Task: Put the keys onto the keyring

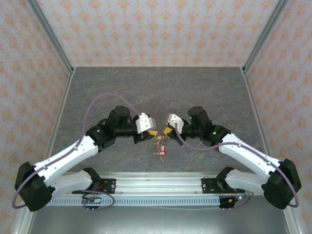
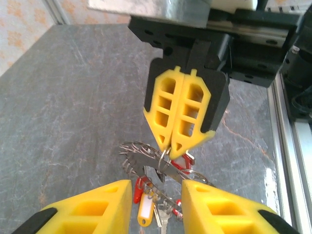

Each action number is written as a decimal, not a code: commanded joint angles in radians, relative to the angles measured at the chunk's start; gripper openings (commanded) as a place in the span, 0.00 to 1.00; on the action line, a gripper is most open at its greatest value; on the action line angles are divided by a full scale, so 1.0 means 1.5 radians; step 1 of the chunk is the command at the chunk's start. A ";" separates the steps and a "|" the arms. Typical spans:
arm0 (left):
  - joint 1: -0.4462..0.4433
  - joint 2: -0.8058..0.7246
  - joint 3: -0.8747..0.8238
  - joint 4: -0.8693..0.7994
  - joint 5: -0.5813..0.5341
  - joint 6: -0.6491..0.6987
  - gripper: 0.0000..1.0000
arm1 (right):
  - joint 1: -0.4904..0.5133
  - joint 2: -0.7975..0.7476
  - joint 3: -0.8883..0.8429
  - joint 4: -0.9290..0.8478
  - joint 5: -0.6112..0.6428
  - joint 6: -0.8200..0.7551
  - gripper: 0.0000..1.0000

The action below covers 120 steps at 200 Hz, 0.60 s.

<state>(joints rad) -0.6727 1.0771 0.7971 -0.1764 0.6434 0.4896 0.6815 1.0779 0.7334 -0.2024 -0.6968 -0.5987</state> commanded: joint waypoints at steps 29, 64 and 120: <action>-0.003 0.057 0.056 -0.024 0.030 0.046 0.34 | -0.002 -0.006 0.025 0.036 -0.030 -0.023 0.00; -0.002 0.095 0.091 -0.058 0.042 0.071 0.34 | -0.003 -0.008 0.021 0.047 -0.022 -0.016 0.00; -0.003 0.091 0.078 -0.021 0.026 0.056 0.34 | -0.003 -0.015 0.005 0.055 -0.021 -0.008 0.00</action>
<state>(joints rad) -0.6727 1.2240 0.9009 -0.2207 0.6762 0.5701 0.6815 1.0779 0.7334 -0.1856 -0.7067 -0.6075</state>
